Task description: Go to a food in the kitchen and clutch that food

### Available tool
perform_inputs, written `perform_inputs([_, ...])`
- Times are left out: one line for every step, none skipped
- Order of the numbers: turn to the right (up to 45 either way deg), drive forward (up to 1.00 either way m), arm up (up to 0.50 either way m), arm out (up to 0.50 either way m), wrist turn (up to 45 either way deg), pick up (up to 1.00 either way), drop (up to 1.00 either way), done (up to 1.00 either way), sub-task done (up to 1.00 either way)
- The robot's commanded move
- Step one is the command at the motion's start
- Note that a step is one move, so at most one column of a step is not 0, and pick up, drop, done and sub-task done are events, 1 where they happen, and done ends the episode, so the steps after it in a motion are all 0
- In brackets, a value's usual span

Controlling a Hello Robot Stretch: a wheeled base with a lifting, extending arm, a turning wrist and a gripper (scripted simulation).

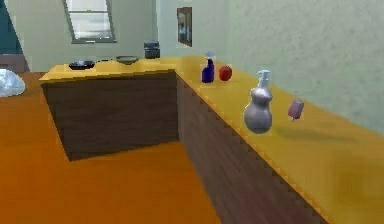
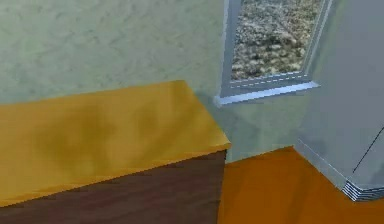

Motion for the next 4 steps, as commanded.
perform_inputs([0.0,0.65,0.0,0.0,0.0,0.0,0.0,0.0,0.0])
perform_inputs([-27.0,0.0,0.0,0.0,0.0,0.0,0.0,0.0,0.0])
perform_inputs([0.0,0.0,0.5,0.0,0.0,0.0,0.0,0.0,0.0])
perform_inputs([0.0,0.0,0.38,0.0,0.0,0.0,0.0,0.0,0.0])
